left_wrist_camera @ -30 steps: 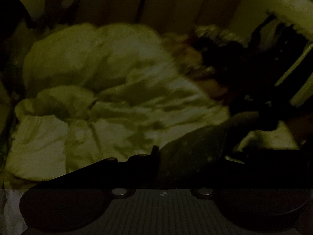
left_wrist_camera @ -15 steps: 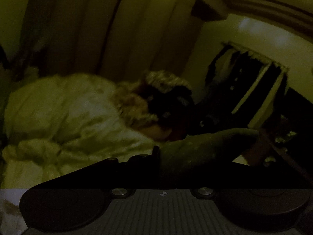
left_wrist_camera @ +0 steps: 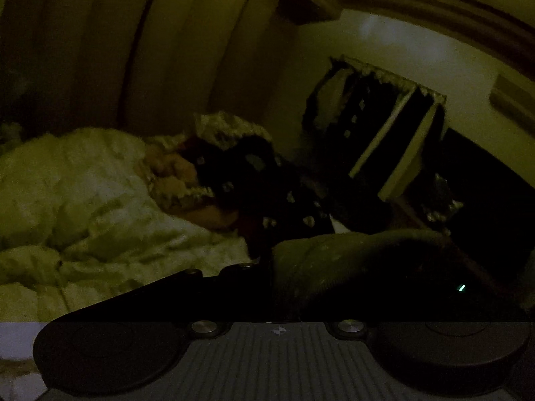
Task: Fold small clothes
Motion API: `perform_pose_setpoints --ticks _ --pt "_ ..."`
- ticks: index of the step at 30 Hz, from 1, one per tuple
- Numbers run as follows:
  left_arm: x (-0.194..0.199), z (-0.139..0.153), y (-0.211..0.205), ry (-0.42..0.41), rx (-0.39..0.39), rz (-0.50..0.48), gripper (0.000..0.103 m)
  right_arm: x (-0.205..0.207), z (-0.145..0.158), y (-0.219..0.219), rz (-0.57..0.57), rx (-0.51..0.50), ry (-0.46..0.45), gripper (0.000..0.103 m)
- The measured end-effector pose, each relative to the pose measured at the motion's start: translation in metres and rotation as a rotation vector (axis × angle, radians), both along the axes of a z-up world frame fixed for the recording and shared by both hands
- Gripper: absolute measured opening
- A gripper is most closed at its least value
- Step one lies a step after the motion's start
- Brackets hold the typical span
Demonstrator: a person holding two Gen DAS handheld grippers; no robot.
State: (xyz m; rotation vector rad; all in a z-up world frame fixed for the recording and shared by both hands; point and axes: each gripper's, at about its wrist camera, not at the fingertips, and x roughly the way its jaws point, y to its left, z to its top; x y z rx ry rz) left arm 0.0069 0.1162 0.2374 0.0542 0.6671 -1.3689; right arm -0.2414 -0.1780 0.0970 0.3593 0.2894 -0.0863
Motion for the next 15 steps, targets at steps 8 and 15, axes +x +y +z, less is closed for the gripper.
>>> perform_pose_setpoints --ticks 8,15 --pt "0.016 -0.025 0.022 0.146 0.069 -0.079 0.073 -0.078 0.051 -0.041 0.008 0.234 -0.101 0.003" --pt "0.083 -0.096 -0.045 0.133 0.152 0.07 0.102 0.013 0.027 -0.072 -0.072 0.216 -0.049 0.004"
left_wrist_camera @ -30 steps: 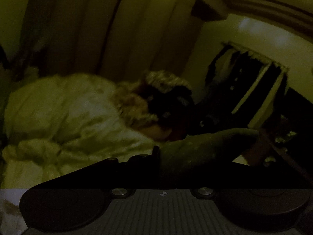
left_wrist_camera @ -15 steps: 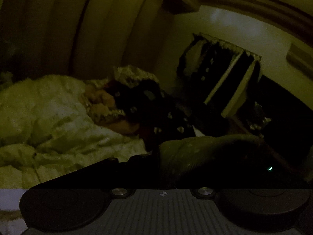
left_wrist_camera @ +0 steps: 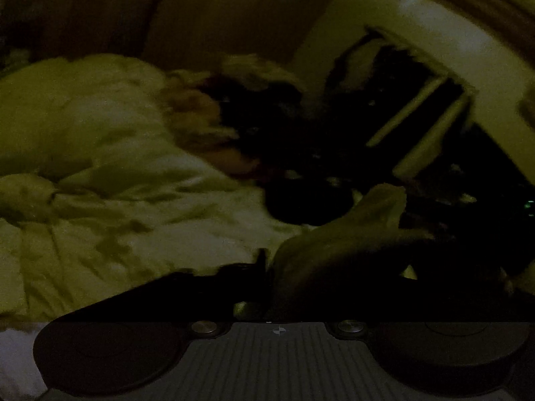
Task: Fold small clothes
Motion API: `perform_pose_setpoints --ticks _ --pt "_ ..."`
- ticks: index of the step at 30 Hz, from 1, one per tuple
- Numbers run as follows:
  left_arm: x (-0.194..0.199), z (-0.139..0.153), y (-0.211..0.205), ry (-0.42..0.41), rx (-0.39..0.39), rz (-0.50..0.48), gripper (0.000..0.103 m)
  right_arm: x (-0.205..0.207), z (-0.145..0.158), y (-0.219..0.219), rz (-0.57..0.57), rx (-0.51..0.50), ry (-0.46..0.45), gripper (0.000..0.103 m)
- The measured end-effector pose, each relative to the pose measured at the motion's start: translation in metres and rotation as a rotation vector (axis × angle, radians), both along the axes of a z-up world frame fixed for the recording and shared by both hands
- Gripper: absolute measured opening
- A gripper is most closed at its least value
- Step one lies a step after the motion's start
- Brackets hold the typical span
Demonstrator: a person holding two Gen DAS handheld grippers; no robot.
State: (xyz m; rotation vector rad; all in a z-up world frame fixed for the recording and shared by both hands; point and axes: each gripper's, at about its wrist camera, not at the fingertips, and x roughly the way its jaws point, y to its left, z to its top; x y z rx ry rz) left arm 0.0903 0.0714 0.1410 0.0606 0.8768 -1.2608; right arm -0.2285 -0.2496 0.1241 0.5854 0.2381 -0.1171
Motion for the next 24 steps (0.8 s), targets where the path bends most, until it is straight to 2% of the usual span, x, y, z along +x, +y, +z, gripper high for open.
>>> perform_pose_setpoints --ticks 1,2,3,4,6,7,8,9,10,12,15,17,20,23,24 --pt "0.013 -0.013 -0.011 -0.042 0.035 0.063 0.103 0.02 -0.009 -0.004 -0.043 0.016 0.032 0.007" --pt "0.026 -0.027 -0.02 -0.068 0.088 0.15 0.103 0.047 -0.025 -0.013 -0.085 0.08 0.078 0.008" --pt "0.039 -0.041 -0.025 -0.082 0.13 0.228 0.103 0.065 -0.036 -0.019 -0.111 0.12 0.114 0.016" --pt "0.052 -0.054 -0.028 -0.106 0.165 0.284 0.103 0.077 -0.047 -0.022 -0.139 0.145 0.136 0.029" --pt "0.068 -0.073 -0.024 -0.113 0.232 0.379 0.103 0.094 -0.068 -0.024 -0.205 0.221 0.184 0.043" --pt "0.072 -0.082 -0.018 -0.111 0.26 0.411 0.103 0.096 -0.075 -0.022 -0.203 0.244 0.197 0.048" --pt "0.073 -0.089 -0.012 -0.105 0.28 0.418 0.103 0.093 -0.08 -0.017 -0.19 0.248 0.193 0.048" --pt "0.073 -0.097 -0.004 -0.093 0.302 0.417 0.103 0.09 -0.086 -0.009 -0.172 0.229 0.191 0.052" --pt "0.07 -0.106 0.003 -0.086 0.33 0.413 0.103 0.086 -0.093 0.001 -0.147 0.202 0.212 0.063" --pt "0.06 -0.124 0.014 -0.07 0.394 0.387 0.103 0.081 -0.11 0.017 -0.103 0.151 0.291 0.071" --pt "0.04 -0.151 0.028 -0.025 0.47 0.36 0.103 0.077 -0.142 0.041 -0.007 0.098 0.435 0.07" --pt "0.023 -0.167 0.035 0.009 0.499 0.341 0.103 0.077 -0.157 0.054 0.037 0.083 0.496 0.07" --pt "0.0 -0.186 0.035 0.025 0.565 0.301 0.103 0.09 -0.185 0.068 0.09 0.081 0.559 0.07" --pt "-0.017 -0.194 0.031 0.011 0.585 0.267 0.103 0.124 -0.215 0.075 0.122 0.077 0.586 0.069" --pt "-0.02 -0.196 0.031 0.005 0.586 0.261 0.103 0.136 -0.224 0.076 0.127 0.083 0.587 0.065"
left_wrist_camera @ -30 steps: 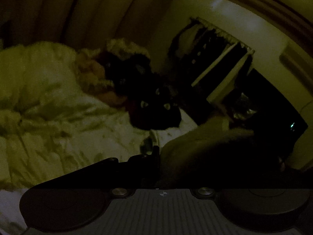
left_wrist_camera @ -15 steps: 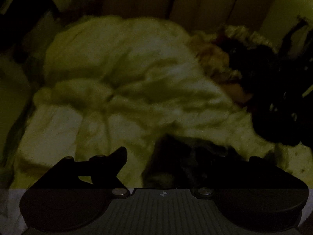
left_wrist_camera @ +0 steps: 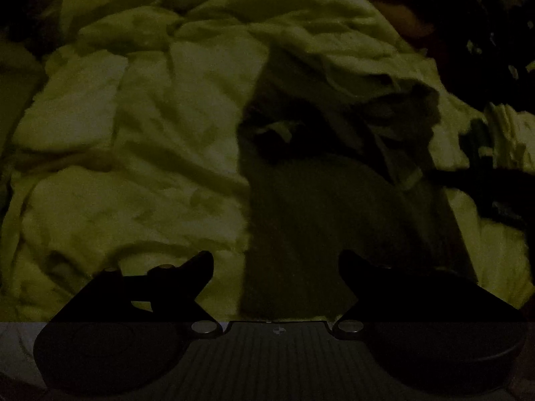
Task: Fold small clothes
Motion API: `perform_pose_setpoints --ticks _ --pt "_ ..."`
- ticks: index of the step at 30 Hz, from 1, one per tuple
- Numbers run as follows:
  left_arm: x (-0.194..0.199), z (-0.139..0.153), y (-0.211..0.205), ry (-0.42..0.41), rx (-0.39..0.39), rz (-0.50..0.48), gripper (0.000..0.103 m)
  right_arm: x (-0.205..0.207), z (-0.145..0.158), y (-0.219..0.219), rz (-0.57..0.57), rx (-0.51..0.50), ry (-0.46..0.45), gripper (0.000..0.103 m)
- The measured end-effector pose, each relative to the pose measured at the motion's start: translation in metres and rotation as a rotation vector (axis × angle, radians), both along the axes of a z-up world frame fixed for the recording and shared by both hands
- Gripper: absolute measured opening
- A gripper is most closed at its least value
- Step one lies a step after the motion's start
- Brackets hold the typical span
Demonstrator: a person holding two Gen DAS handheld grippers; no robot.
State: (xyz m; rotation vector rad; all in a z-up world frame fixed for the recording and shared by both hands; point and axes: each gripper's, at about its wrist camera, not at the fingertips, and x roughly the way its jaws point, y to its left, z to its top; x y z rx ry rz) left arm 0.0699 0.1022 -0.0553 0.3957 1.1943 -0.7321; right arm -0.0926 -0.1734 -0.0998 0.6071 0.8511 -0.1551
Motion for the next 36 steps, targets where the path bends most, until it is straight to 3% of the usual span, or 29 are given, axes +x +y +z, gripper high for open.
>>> perform_pose_setpoints --ticks 3,5,6,8,9,10,12,15,19,21,23,24,28,29,31,34,36 --pt "-0.006 -0.009 0.001 0.009 0.01 -0.009 0.103 0.037 -0.025 0.002 -0.014 -0.003 -0.002 0.061" --pt "-0.008 -0.013 0.006 0.023 0.023 -0.005 0.103 0.06 -0.042 0.001 -0.022 -0.029 0.028 0.061" --pt "-0.008 -0.016 0.01 0.033 0.03 0.0 0.103 0.072 -0.053 0.002 -0.025 -0.039 0.059 0.056" --pt "-0.007 -0.017 0.015 0.037 0.037 0.011 0.103 0.087 -0.066 0.001 -0.027 -0.025 0.094 0.04" --pt "-0.005 -0.017 0.019 0.036 0.039 0.017 0.103 0.089 -0.066 0.001 -0.038 -0.017 0.104 0.014" --pt "-0.003 -0.016 0.024 0.034 0.037 0.027 0.103 0.086 -0.062 0.001 -0.061 -0.018 0.106 0.008" --pt "0.003 -0.012 0.033 0.03 0.025 0.055 0.103 0.076 -0.039 0.0 -0.122 0.039 0.027 0.008" --pt "0.012 -0.005 0.045 0.012 0.038 0.104 0.103 0.065 0.004 0.008 -0.123 0.183 -0.108 0.008" --pt "0.027 0.008 0.077 -0.059 0.06 0.24 0.103 0.08 0.059 0.051 0.059 0.381 -0.291 0.008" --pt "0.034 0.013 0.096 -0.107 0.092 0.304 0.103 0.1 0.072 0.082 0.151 0.516 -0.333 0.008" --pt "0.041 0.014 0.112 -0.125 0.121 0.347 0.103 0.12 0.075 0.108 0.213 0.559 -0.322 0.008" --pt "0.044 0.014 0.121 -0.121 0.129 0.368 0.103 0.131 0.076 0.125 0.239 0.526 -0.317 0.012" --pt "0.052 0.016 0.144 -0.108 0.133 0.424 0.103 0.163 0.06 0.159 0.272 0.511 -0.225 0.042" --pt "0.052 0.016 0.148 -0.105 0.132 0.427 0.103 0.165 0.055 0.159 0.256 0.503 -0.201 0.044" --pt "0.053 0.015 0.151 -0.096 0.126 0.437 0.103 0.163 0.046 0.154 0.183 0.486 -0.149 0.058" --pt "0.053 0.008 0.154 -0.063 0.107 0.455 0.103 0.143 0.033 0.133 0.084 0.48 -0.138 0.06" --pt "0.055 0.002 0.154 -0.047 0.094 0.461 0.103 0.13 0.026 0.118 -0.023 0.398 -0.101 0.06"
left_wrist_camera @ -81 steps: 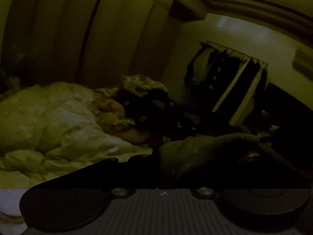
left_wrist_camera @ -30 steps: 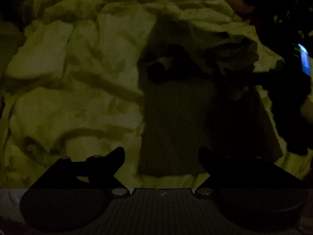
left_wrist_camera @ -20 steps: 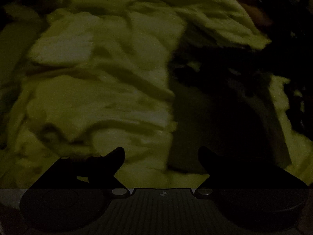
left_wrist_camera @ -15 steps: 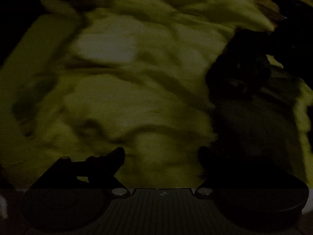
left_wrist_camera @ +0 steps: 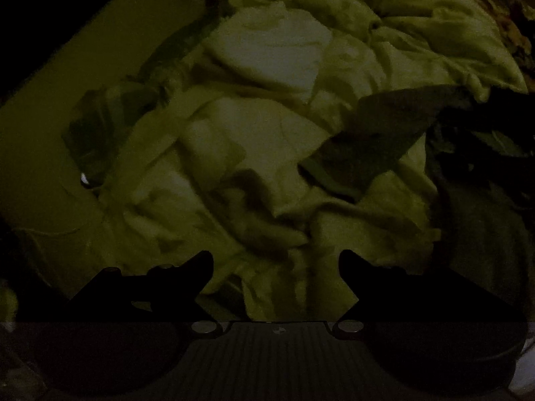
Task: Fold small clothes
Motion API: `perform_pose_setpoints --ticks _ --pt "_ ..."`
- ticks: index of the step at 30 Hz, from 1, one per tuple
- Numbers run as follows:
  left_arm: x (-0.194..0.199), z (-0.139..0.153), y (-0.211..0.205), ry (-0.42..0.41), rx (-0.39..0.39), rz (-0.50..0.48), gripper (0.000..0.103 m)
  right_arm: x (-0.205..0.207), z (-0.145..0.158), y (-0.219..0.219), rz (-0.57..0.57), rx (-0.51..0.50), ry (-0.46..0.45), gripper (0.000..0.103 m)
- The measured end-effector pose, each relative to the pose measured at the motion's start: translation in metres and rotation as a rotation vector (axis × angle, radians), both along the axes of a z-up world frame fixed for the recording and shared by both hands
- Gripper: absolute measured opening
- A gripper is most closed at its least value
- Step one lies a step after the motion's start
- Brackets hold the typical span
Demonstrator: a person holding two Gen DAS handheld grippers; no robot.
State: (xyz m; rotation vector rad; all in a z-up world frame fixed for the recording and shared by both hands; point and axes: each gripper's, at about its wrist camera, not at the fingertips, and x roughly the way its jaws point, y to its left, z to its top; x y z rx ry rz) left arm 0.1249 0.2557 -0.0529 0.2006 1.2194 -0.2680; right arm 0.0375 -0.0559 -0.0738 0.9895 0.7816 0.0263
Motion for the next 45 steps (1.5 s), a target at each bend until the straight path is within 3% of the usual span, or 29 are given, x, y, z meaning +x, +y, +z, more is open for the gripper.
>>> perform_pose_setpoints --ticks 3,7,11,14,15,17,21,26,31,33,37,41,42,44,45 --pt "0.001 -0.001 -0.009 -0.019 -0.016 -0.042 0.103 -0.003 -0.017 -0.027 -0.118 -0.062 0.122 0.06" --pt "0.006 -0.002 -0.023 -0.026 -0.017 -0.089 0.103 -0.006 -0.045 -0.055 -0.218 -0.009 0.203 0.06" --pt "0.005 -0.002 -0.033 -0.011 -0.033 -0.119 0.103 0.007 -0.067 -0.059 -0.254 0.095 0.176 0.06" --pt "0.0 -0.004 -0.04 0.001 -0.023 -0.156 0.103 0.021 -0.072 -0.057 -0.285 0.033 0.223 0.036" --pt "-0.002 -0.004 -0.043 0.006 -0.022 -0.165 0.103 0.024 -0.075 -0.06 -0.287 0.029 0.226 0.014" --pt "-0.005 -0.006 -0.048 0.015 -0.025 -0.18 0.103 0.017 -0.075 -0.068 -0.297 0.026 0.214 0.013" --pt "-0.008 -0.01 -0.065 0.034 -0.028 -0.214 0.103 -0.019 -0.043 -0.089 -0.28 -0.052 0.119 0.012" --pt "-0.017 -0.015 -0.096 0.044 -0.055 -0.295 0.103 -0.101 -0.003 -0.14 -0.345 -0.123 0.055 0.012" --pt "-0.028 -0.028 -0.12 0.073 -0.056 -0.334 0.103 -0.194 0.029 -0.206 -0.489 -0.182 0.073 0.012" --pt "-0.03 -0.035 -0.124 0.082 -0.05 -0.325 0.103 -0.224 0.039 -0.229 -0.55 -0.248 0.082 0.012" --pt "-0.03 -0.046 -0.128 0.103 -0.021 -0.318 0.103 -0.254 0.03 -0.269 -0.618 -0.276 0.134 0.012" --pt "-0.03 -0.055 -0.128 0.11 0.025 -0.324 0.103 -0.251 0.007 -0.283 -0.621 -0.344 0.21 0.016" --pt "-0.03 -0.057 -0.128 0.114 0.031 -0.325 0.103 -0.249 0.002 -0.284 -0.627 -0.368 0.24 0.02" --pt "-0.03 -0.059 -0.126 0.124 0.031 -0.337 0.103 -0.25 -0.002 -0.277 -0.651 -0.382 0.269 0.042" --pt "-0.03 -0.06 -0.126 0.128 0.03 -0.345 0.103 -0.252 0.0 -0.272 -0.653 -0.38 0.254 0.057"
